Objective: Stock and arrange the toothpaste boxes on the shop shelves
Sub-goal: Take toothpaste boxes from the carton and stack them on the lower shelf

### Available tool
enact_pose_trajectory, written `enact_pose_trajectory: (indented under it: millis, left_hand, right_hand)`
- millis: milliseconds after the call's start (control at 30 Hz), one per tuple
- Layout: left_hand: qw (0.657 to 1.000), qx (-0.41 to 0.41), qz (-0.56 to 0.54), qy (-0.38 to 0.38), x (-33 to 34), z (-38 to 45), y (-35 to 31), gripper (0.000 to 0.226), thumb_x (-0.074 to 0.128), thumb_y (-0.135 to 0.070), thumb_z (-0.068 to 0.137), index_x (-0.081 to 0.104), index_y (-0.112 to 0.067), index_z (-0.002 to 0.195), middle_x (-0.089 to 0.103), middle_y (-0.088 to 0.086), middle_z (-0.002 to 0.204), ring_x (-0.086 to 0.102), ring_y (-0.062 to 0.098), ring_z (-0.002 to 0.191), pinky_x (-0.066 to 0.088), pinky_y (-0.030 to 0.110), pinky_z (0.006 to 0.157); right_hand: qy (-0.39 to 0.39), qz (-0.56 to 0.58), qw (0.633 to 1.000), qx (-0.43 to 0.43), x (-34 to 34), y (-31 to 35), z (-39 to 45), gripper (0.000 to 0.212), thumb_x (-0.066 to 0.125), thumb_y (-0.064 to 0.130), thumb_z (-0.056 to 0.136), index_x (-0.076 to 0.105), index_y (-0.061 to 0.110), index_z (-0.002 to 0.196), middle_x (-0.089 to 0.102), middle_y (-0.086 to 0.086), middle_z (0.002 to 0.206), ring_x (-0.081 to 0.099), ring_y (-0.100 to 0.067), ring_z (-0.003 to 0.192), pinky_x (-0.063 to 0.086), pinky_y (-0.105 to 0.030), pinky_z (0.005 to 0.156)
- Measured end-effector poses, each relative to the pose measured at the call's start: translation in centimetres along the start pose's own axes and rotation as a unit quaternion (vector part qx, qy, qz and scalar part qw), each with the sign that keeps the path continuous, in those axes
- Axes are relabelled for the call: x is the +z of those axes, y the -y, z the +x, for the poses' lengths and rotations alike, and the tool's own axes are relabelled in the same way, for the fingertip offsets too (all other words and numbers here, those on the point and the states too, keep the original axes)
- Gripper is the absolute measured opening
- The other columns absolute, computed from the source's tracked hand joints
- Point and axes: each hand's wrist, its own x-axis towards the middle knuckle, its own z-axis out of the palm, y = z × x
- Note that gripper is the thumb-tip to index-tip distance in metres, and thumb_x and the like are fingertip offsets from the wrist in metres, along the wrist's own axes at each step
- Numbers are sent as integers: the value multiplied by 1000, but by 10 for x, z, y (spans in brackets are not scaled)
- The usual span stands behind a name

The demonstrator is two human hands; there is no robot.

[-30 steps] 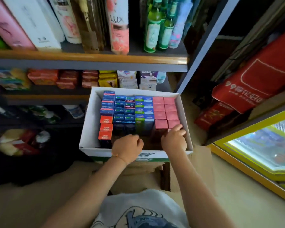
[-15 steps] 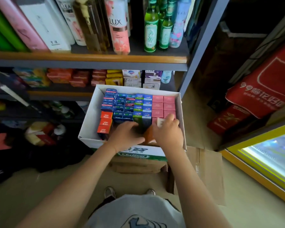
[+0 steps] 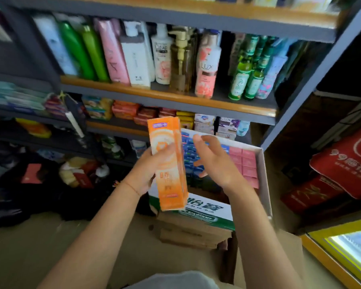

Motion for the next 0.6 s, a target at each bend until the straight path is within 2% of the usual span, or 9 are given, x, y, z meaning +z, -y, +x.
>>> enact_pose_trajectory:
  millis: [33, 67, 133, 200, 267, 300, 467, 533, 600]
  left_hand:
    - [996, -23, -83, -1, -20, -9, -4, 45, 62, -47, 84, 67, -17, 116, 75, 8, 105, 72, 28, 98, 59, 36, 76]
    - [988, -40, -149, -3, -42, -20, -7, 47, 52, -52, 90, 68, -16, 116, 74, 11, 108, 72, 28, 95, 60, 38, 76]
    - [974, -57, -221, -11, -93, -41, -13, 55, 42, -58, 96, 67, -15, 121, 71, 15, 115, 72, 30, 97, 59, 45, 82]
    - [973, -58, -223, -29, -154, -64, -20, 57, 48, -58, 91, 65, -16, 125, 71, 15, 116, 72, 30, 98, 56, 46, 84]
    - [974, -57, -215, -46, -219, -90, -28, 55, 56, -53, 86, 67, -13, 122, 73, 15, 109, 73, 30, 91, 58, 44, 80]
    - [974, -55, -212, -51, -251, -102, -31, 51, 57, -50, 86, 69, -12, 118, 73, 16, 107, 73, 30, 88, 59, 43, 78]
    - [953, -29, -281, -112, -394, -158, -37, 37, 59, -39, 88, 74, -10, 105, 75, 15, 97, 73, 27, 81, 61, 39, 70]
    - [929, -34, -331, -162, -442, -173, -35, 36, 62, -40, 86, 75, -8, 97, 74, 15, 91, 72, 29, 77, 61, 40, 68]
    - [910, -40, -366, -191, -483, -182, -31, 41, 61, -39, 86, 74, -2, 98, 73, 19, 98, 71, 32, 83, 61, 43, 72]
  right_hand:
    - [19, -5, 1000, -6, 24, 6, 1, 51, 41, 64, 95, 48, 28, 130, 60, 1, 120, 65, -14, 97, 56, -37, 82]
    - [39, 0, 999, -11, 51, 13, 1, 45, 44, 62, 95, 54, 27, 122, 62, 2, 115, 65, -10, 92, 55, -30, 78]
    - [72, 9, 997, -14, 112, 30, -1, 36, 53, 54, 95, 56, 24, 114, 64, 1, 105, 65, -6, 78, 51, -19, 59]
    - [90, 2, 996, 0, 177, 46, -3, 31, 60, 46, 93, 57, 21, 111, 67, 0, 100, 65, -7, 78, 55, -22, 56]
    - [116, 1, 993, 16, 246, 63, -6, 27, 61, 43, 94, 60, 19, 107, 70, -2, 99, 68, -12, 82, 61, -36, 67]
    - [130, 4, 991, 23, 280, 71, -7, 26, 61, 42, 94, 61, 19, 106, 71, -2, 99, 69, -14, 83, 61, -39, 70]
    - [134, -10, 991, -13, 423, 117, -13, 16, 60, 31, 93, 69, 17, 92, 73, 1, 88, 70, -18, 81, 55, -35, 70]
    - [135, 23, 991, 5, 460, 134, -13, 18, 55, 25, 95, 69, 15, 89, 74, -3, 86, 71, -20, 78, 53, -35, 70]
    - [143, 32, 988, 38, 489, 152, -7, 24, 51, 24, 98, 67, 17, 82, 73, -4, 78, 69, -18, 68, 52, -32, 67]
